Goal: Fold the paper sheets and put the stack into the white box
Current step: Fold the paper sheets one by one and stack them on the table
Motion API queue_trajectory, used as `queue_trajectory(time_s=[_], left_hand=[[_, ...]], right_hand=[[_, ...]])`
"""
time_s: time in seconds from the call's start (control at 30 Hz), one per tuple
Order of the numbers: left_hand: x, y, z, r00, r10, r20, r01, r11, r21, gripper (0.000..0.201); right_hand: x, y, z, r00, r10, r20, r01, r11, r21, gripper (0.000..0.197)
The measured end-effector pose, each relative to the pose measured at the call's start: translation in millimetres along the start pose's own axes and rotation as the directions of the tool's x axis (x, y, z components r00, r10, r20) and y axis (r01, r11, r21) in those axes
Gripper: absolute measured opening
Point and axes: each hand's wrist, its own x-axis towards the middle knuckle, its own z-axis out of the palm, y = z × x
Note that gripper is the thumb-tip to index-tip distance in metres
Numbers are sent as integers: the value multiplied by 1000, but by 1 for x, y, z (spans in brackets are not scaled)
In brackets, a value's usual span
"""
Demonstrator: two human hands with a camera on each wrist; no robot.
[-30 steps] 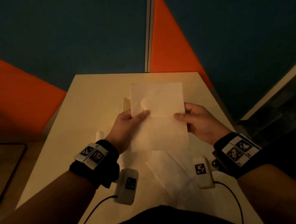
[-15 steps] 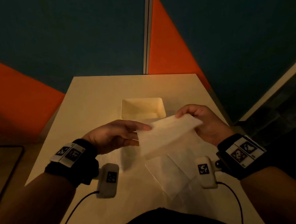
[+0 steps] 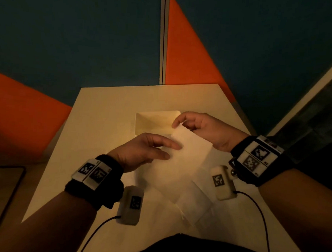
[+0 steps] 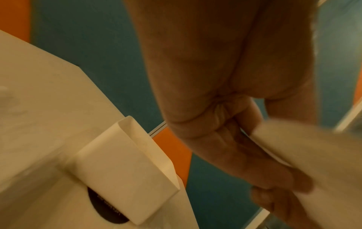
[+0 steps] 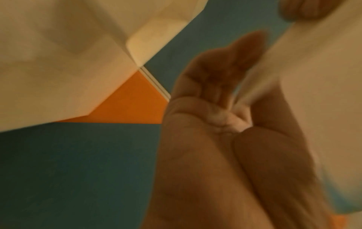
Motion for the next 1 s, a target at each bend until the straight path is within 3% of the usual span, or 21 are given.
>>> queue_trajectory(time_s=[0.07, 0.13, 0.2, 0.27, 0.47, 0.6, 0.7, 1.0], left_hand=[[-3, -6, -6, 982, 22, -186, -31, 998, -46, 30], [-8, -14, -16, 928, 22, -372, -50, 996, -68, 29], [-14, -26, -27, 856, -6, -517, -21, 999, -46, 28], [-21, -42, -40, 786, -35, -618, 45, 999, -1, 26], [-45, -90, -64, 672, -58, -738, 307, 929, 207, 30], [-50, -109, -70, 651, -46, -757, 432, 843, 321, 36], [-53, -117, -71, 657, -49, -753, 458, 818, 347, 39], [-52, -121, -72, 659, -27, -752, 482, 783, 394, 43]], right_hand=[[2, 15, -6, 990, 46, -131, -47, 999, -4, 32], [3, 38, -12, 958, 80, -274, -126, 980, -154, 29], [2, 67, -18, 926, 112, -359, -242, 908, -341, 26], [-4, 96, -21, 915, 172, -365, -344, 807, -481, 30], [-23, 142, -16, 884, 369, -286, -463, 608, -645, 65], [-31, 160, -8, 846, 414, -335, -510, 448, -735, 88], [-37, 170, -4, 853, 383, -354, -509, 460, -728, 82], [-43, 186, -5, 877, 231, -420, -465, 626, -626, 41]])
